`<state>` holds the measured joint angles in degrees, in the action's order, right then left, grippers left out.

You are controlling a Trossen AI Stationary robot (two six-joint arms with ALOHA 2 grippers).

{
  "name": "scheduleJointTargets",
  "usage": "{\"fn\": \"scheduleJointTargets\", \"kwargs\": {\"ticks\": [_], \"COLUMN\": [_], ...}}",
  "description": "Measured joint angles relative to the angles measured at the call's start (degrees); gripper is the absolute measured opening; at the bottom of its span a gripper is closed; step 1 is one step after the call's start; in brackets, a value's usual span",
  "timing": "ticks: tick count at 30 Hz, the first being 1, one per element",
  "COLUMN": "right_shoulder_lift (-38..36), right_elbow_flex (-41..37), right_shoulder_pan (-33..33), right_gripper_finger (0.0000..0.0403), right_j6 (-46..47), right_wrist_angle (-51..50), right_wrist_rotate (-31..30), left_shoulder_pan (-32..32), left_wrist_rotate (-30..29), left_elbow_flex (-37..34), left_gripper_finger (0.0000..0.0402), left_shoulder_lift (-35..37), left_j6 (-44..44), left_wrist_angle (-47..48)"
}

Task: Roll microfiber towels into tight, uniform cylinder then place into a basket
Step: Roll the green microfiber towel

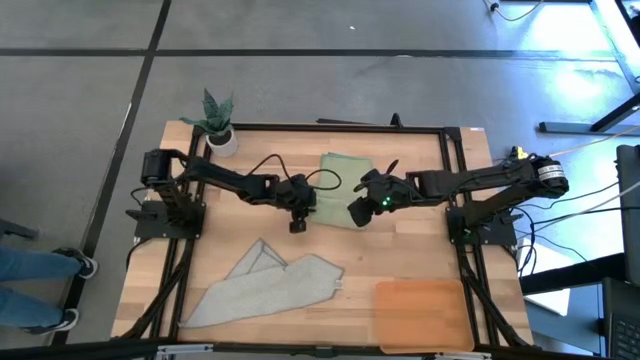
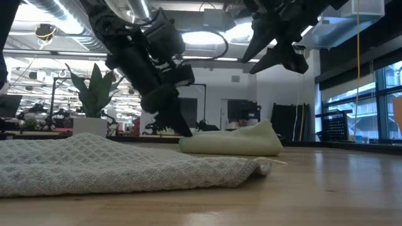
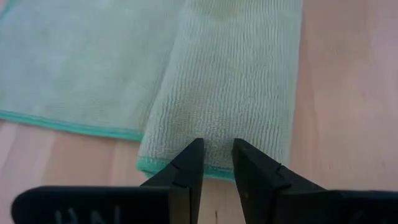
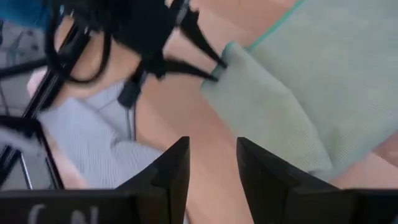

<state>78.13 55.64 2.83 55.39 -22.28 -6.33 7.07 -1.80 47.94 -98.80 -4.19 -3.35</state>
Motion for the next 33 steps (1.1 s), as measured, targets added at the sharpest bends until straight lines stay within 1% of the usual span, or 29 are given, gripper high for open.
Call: {"fn": "scheduleJointTargets", "kwargs": {"ticks": [4, 9, 12, 15, 21, 24, 25, 29, 33], "right_shoulder_lift": [0.0, 0.0, 0.5, 1.5, 4.4, 5.7, 6.1, 7.3, 7.5], "right_elbow_flex": [0.0, 0.0, 0.0, 0.0, 0.0, 0.0, 0.0, 0.0, 0.0], "right_shoulder_pan": [0.0, 0.0, 0.5, 1.0, 2.8, 3.5, 3.6, 4.3, 5.2], "right_gripper_finger": [0.0133, 0.0134, 0.0134, 0.0134, 0.0134, 0.0134, 0.0134, 0.0134, 0.0133], "right_j6": [-6.6, -15.3, -18.4, -21.0, -23.5, -24.8, -25.7, -30.0, -33.7], "right_wrist_angle": [-0.3, -0.5, -1.0, -0.8, -0.7, -0.8, -0.9, -1.0, -0.7], "right_wrist_rotate": [4.5, 10.2, 13.4, 16.7, 17.4, 17.4, 17.5, 17.6, 17.6], "left_shoulder_pan": [0.0, -1.6, -3.8, -5.6, -7.6, -8.7, -9.1, -10.8, -12.5], "left_wrist_rotate": [0.0, 0.0, 0.0, -0.1, -1.1, -6.1, -6.5, -2.9, -3.6], "left_elbow_flex": [0.1, 0.2, 0.1, 0.1, 0.1, 0.1, 0.1, 0.1, 0.1], "left_gripper_finger": [0.0078, 0.0078, 0.0078, 0.0078, 0.0078, 0.0078, 0.0078, 0.0078, 0.0078], "left_shoulder_lift": [5.5, 12.1, 13.1, 13.2, 13.2, 13.2, 13.2, 13.2, 13.3], "left_j6": [-0.4, -2.0, -1.2, 1.3, -2.0, -2.5, -3.1, -6.9, -7.0], "left_wrist_angle": [1.6, 9.1, 11.3, 10.9, 10.0, 9.7, 9.7, 10.0, 9.9]}}
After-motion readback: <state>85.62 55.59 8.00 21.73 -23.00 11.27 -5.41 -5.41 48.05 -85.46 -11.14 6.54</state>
